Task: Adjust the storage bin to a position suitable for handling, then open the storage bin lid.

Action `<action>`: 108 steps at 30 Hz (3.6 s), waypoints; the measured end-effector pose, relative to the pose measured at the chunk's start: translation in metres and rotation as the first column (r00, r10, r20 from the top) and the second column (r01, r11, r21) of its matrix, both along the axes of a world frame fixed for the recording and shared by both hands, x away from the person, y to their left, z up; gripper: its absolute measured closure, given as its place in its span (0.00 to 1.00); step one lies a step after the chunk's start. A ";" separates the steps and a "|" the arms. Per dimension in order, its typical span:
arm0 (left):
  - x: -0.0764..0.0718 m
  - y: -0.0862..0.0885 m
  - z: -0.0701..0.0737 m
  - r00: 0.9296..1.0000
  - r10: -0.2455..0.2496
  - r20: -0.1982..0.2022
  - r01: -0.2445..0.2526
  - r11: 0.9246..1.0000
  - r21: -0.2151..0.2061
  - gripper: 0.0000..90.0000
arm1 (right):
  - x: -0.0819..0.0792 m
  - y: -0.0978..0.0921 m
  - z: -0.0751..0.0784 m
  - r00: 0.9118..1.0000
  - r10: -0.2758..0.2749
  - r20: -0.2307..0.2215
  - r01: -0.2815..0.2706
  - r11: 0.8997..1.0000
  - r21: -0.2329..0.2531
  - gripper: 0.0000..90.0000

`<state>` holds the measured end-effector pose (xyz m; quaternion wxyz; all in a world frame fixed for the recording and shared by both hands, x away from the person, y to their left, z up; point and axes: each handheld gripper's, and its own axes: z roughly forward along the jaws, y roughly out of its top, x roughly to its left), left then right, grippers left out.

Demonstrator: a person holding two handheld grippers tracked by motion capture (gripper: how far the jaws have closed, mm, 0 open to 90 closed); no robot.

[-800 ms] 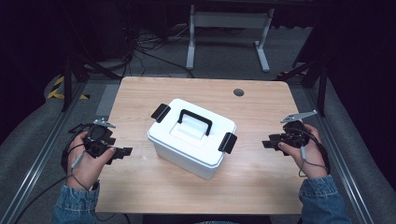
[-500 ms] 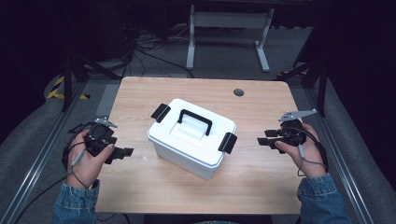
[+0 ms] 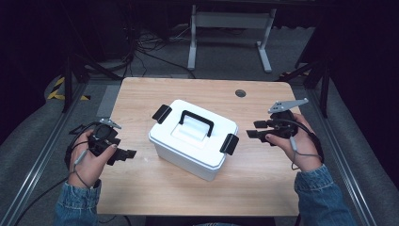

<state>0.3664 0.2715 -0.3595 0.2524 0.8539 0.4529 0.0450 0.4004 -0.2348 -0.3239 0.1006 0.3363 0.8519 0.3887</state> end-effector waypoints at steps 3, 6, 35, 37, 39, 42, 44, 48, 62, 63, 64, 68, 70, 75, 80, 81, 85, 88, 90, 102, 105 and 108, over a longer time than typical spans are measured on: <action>0.002 0.000 -0.003 1.000 -0.012 -0.025 0.012 1.000 0.002 0.22 | 0.001 0.013 0.006 1.000 0.026 -0.001 -0.026 1.000 -0.001 0.54; 0.004 0.000 -0.008 0.999 -0.005 -0.054 0.006 1.000 0.019 0.21 | 0.002 0.026 0.011 0.999 0.046 0.004 -0.046 0.999 0.016 0.54; 0.013 -0.004 -0.011 0.998 -0.007 -0.064 0.010 0.999 0.033 0.21 | 0.024 0.115 0.000 0.982 0.177 -0.064 -0.178 0.984 -0.015 0.69; 0.014 -0.004 -0.011 0.998 -0.008 -0.064 0.010 0.999 0.033 0.21 | 0.023 0.118 0.000 0.981 0.183 -0.064 -0.185 0.983 -0.019 0.75; 0.017 -0.005 -0.011 0.998 -0.010 -0.060 0.012 0.999 0.034 0.21 | 0.023 0.121 0.000 0.980 0.191 -0.060 -0.194 0.980 -0.038 0.82; 0.021 -0.007 -0.011 0.998 -0.017 -0.057 0.019 0.999 0.034 0.21 | 0.022 0.124 -0.001 0.973 0.212 -0.087 -0.217 0.975 -0.046 0.92; 0.024 -0.010 -0.011 0.998 -0.027 -0.058 0.029 0.999 0.034 0.21 | 0.021 0.125 -0.002 0.973 0.217 -0.085 -0.222 0.974 -0.052 0.93; 0.027 -0.013 -0.011 0.997 -0.033 -0.065 0.035 0.999 0.027 0.21 | 0.020 0.126 -0.002 0.974 0.209 -0.092 -0.213 0.976 -0.042 0.94; 0.031 -0.016 -0.011 0.997 -0.043 -0.058 0.045 0.999 0.028 0.21 | 0.019 0.125 -0.003 0.977 0.194 -0.090 -0.198 0.980 -0.027 0.94; 0.031 -0.016 -0.011 0.997 -0.043 -0.058 0.045 0.999 0.028 0.21 | 0.019 0.125 -0.003 0.977 0.194 -0.090 -0.198 0.980 -0.027 0.94; 0.031 -0.016 -0.011 0.997 -0.041 -0.061 0.043 0.999 0.029 0.21 | 0.019 0.126 -0.003 0.978 0.189 -0.084 -0.193 0.981 -0.030 0.94; 0.029 -0.015 -0.011 0.997 -0.037 -0.064 0.039 0.999 0.031 0.21 | 0.017 0.127 -0.002 0.979 0.192 -0.069 -0.195 0.980 -0.041 0.94; 0.029 -0.014 -0.010 0.998 -0.036 -0.058 0.038 0.999 0.025 0.21 | 0.016 0.127 -0.001 0.980 0.190 -0.065 -0.192 0.981 -0.033 0.94; 0.028 -0.014 -0.010 0.998 -0.033 -0.057 0.035 0.999 0.027 0.21 | 0.013 0.128 0.004 0.981 0.191 -0.034 -0.192 0.981 -0.032 0.94; 0.027 -0.012 -0.011 0.998 -0.032 -0.061 0.034 0.999 0.031 0.21 | 0.010 0.127 0.013 0.981 0.192 0.003 -0.192 0.981 -0.006 0.94; 0.026 -0.012 -0.011 0.998 -0.030 -0.057 0.031 0.999 0.028 0.21 | 0.009 0.126 0.015 0.982 0.190 0.012 -0.190 0.982 0.003 0.94; 0.026 -0.010 -0.011 0.998 -0.028 -0.053 0.029 0.999 0.030 0.21 | 0.006 0.123 0.024 0.981 0.186 0.049 -0.187 0.982 0.021 0.94; 0.025 -0.010 -0.011 0.998 -0.026 -0.057 0.027 0.999 0.028 0.21 | 0.004 0.118 0.031 0.981 0.181 0.072 -0.183 0.982 0.033 0.94; 0.025 -0.011 -0.011 0.998 -0.027 -0.059 0.029 0.999 0.031 0.21 | 0.003 0.115 0.034 0.981 0.177 0.082 -0.181 0.983 0.042 0.94; 0.025 -0.010 -0.011 0.998 -0.025 -0.056 0.027 0.999 0.033 0.21 | 0.002 0.086 0.046 0.987 0.123 0.106 -0.130 0.990 0.057 0.94; 0.025 -0.011 -0.011 0.998 -0.024 -0.059 0.026 0.999 0.033 0.21 | 0.002 0.076 0.049 0.988 0.104 0.111 -0.112 0.992 0.065 0.94; 0.026 -0.012 -0.012 0.998 -0.028 -0.063 0.031 0.999 0.039 0.21 | 0.002 0.068 0.050 0.989 0.090 0.115 -0.098 0.993 0.069 0.94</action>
